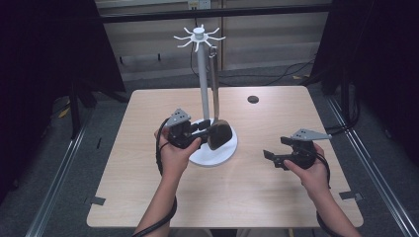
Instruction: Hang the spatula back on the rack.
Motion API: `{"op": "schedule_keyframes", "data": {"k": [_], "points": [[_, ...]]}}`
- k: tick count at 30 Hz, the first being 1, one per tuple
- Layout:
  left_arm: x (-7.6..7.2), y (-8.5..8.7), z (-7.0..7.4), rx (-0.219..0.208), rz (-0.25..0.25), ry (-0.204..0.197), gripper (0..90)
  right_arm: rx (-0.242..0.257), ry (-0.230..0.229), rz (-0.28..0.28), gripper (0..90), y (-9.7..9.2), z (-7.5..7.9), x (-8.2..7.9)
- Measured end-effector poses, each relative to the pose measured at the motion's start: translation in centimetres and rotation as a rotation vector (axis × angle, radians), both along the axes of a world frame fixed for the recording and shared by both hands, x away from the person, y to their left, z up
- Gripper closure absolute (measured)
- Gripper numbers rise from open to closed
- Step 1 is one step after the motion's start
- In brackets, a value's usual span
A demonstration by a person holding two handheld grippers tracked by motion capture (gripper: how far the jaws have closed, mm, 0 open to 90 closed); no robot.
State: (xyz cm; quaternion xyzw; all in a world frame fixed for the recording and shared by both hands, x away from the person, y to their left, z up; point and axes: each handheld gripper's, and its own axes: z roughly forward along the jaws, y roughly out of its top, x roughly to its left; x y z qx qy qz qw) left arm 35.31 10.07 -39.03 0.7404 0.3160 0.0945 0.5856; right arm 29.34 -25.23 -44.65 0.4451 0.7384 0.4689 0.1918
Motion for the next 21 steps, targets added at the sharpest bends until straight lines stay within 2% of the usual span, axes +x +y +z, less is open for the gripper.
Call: {"op": "schedule_keyframes", "data": {"k": [2, 8, 13, 18, 21], "points": [[-0.1, 0.0, 0.0, 0.013, 0.005, 0.0, 59.7, 0.0, 0.001, -0.001, 12.1, 0.0, 0.0, 0.0], [-0.5, 0.4, -0.2, 0.031, -0.018, 0.005, 45.5, -0.002, 0.003, -0.008, 12.1, -0.3, 0.0, -0.2], [-1.1, 1.7, -0.5, 0.073, 0.005, 0.008, 36.0, -0.001, 0.008, -0.015, 12.0, -0.6, 0.0, -0.2], [-1.8, 3.2, -1.0, 0.081, 0.007, 0.024, 29.7, -0.001, 0.012, -0.017, 12.0, -0.7, -0.1, -0.3], [-2.1, 4.1, -1.6, 0.09, 0.032, 0.031, 27.3, -0.004, 0.009, -0.02, 12.0, -0.9, -0.2, -0.4]]}}
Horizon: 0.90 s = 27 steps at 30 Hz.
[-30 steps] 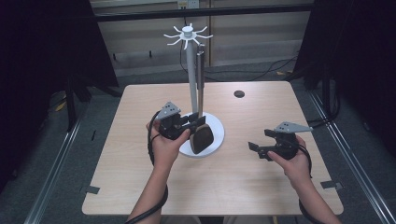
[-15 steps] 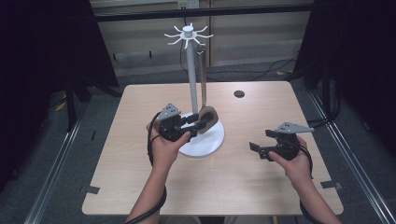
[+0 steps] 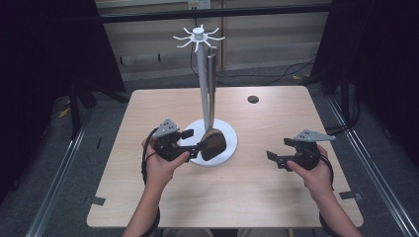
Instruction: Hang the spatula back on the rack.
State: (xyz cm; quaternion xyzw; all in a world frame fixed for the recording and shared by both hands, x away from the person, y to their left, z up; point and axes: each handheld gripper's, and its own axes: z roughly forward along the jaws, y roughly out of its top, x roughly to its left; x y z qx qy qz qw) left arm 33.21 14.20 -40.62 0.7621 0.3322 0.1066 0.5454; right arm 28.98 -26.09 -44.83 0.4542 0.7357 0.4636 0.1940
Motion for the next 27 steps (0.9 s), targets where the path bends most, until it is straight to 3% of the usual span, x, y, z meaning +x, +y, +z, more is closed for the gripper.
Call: {"op": "schedule_keyframes", "data": {"k": [12, 25, 27], "points": [[-0.6, 3.0, -3.3, 0.015, 0.055, 0.051, 22.8, -0.006, 0.004, -0.009, 11.7, -0.2, -0.4, 0.0], [-1.2, 4.5, -5.2, 0.074, 0.09, 0.081, 19.1, -0.057, 0.015, -0.002, 11.1, -1.0, -1.0, 0.1], [-1.3, 4.6, -5.3, 0.064, 0.095, 0.092, 18.8, -0.051, 0.014, -0.003, 11.0, -1.0, -1.0, 0.1]]}}
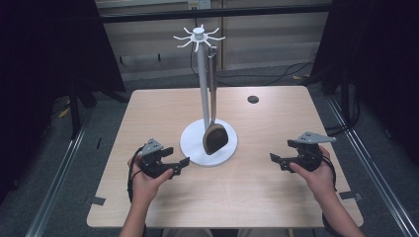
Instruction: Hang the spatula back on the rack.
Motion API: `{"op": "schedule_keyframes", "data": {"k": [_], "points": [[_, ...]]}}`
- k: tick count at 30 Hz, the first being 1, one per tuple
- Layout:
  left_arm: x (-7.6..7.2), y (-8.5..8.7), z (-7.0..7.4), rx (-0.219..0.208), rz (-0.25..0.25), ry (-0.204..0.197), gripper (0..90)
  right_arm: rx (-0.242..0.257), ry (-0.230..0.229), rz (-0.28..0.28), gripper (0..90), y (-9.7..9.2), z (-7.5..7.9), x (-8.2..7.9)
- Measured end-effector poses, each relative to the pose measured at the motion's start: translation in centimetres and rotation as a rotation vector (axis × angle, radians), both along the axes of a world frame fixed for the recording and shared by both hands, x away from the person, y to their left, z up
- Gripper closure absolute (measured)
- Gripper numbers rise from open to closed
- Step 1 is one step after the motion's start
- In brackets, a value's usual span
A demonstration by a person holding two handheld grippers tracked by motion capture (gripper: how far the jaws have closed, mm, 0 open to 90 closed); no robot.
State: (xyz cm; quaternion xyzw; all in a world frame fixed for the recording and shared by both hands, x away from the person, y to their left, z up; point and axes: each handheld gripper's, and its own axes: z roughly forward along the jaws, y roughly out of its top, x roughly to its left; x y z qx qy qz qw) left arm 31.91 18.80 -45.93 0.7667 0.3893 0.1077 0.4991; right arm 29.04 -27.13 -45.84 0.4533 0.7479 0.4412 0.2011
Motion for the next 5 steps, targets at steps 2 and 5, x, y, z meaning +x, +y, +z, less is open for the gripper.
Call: {"op": "schedule_keyframes", "data": {"k": [2, 5], "points": [[-0.03, -0.07, -0.04, -0.001, -0.002, 0.002, 18.5, 0.001, -0.002, -0.001, 10.8, -0.06, 0.02, 0.0], [-0.07, -0.3, 0.09, 0.001, -0.01, -0.001, 18.5, -0.003, 0.002, -0.003, 10.6, -0.19, -0.08, 0.06]]}}
